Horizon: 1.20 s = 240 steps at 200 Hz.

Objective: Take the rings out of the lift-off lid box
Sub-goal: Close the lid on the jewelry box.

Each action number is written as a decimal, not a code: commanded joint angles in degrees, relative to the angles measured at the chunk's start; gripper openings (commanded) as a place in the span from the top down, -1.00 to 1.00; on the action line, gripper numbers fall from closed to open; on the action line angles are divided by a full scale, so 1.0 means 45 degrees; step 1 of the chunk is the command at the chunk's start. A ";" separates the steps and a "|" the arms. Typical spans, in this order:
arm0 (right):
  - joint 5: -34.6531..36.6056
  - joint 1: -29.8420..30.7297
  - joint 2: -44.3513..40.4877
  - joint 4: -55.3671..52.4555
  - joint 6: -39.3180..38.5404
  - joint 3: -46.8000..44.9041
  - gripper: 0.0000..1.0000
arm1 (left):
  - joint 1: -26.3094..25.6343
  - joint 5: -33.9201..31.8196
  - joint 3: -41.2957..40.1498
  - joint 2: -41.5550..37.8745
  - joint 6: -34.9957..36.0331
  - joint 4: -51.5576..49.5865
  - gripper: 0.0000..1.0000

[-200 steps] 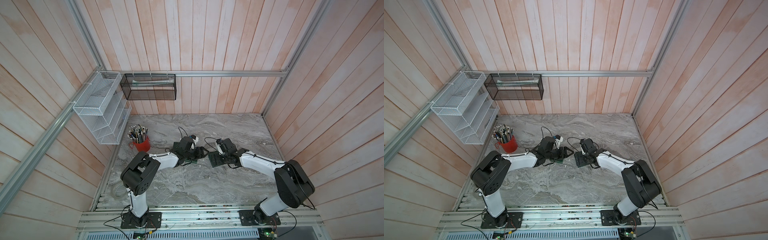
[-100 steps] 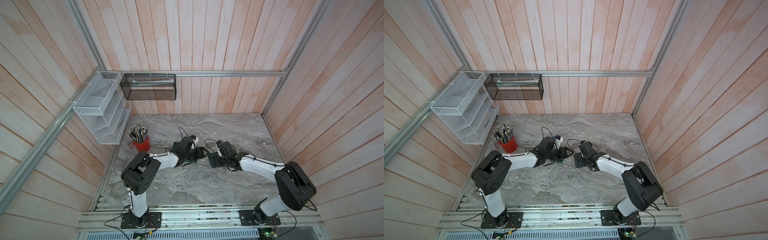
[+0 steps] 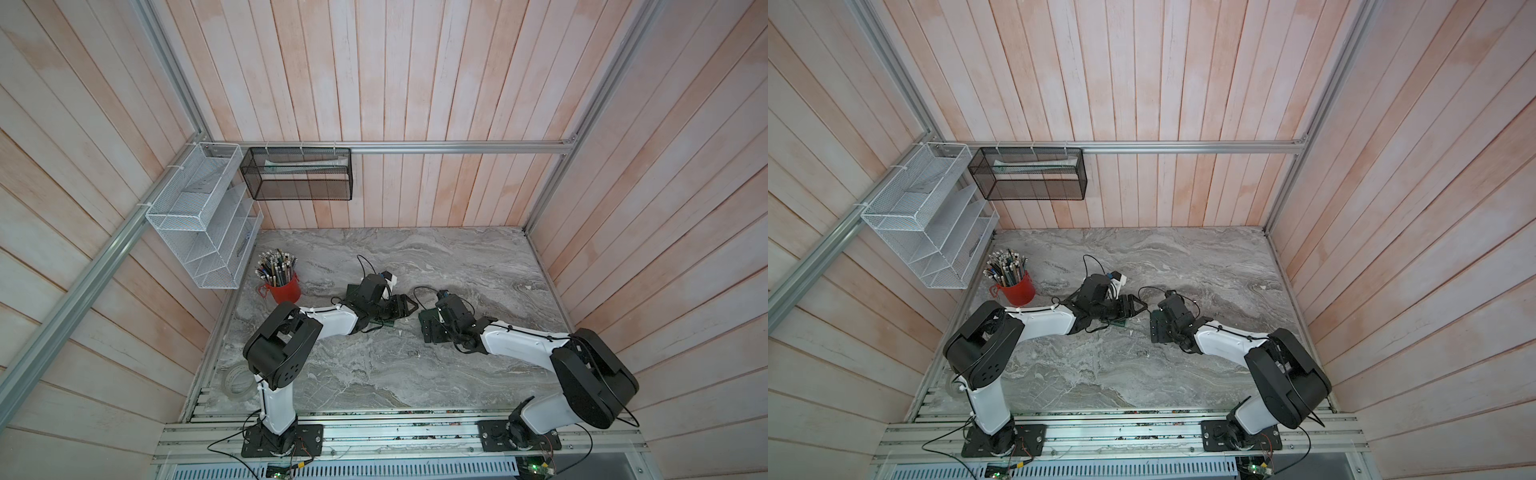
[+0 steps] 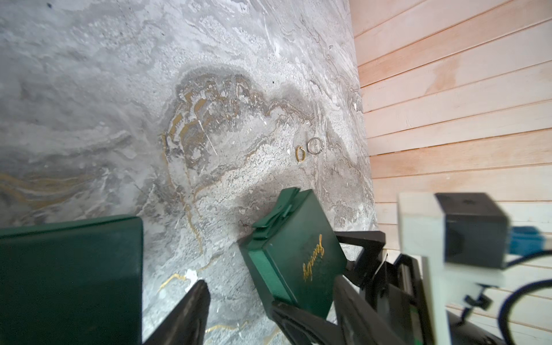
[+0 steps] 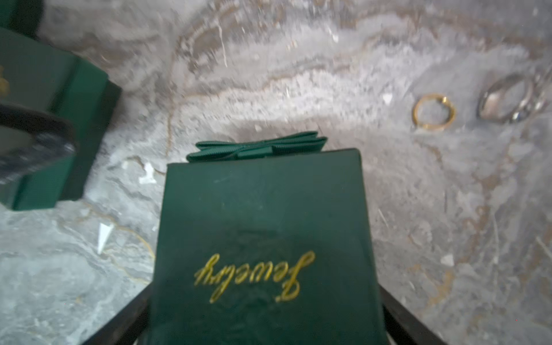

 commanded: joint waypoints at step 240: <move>-0.2298 -0.0596 -0.6122 0.1710 0.8009 -0.3773 -0.68 | -0.0062 -0.0779 0.3725 0.2001 0.2360 -0.1751 -0.36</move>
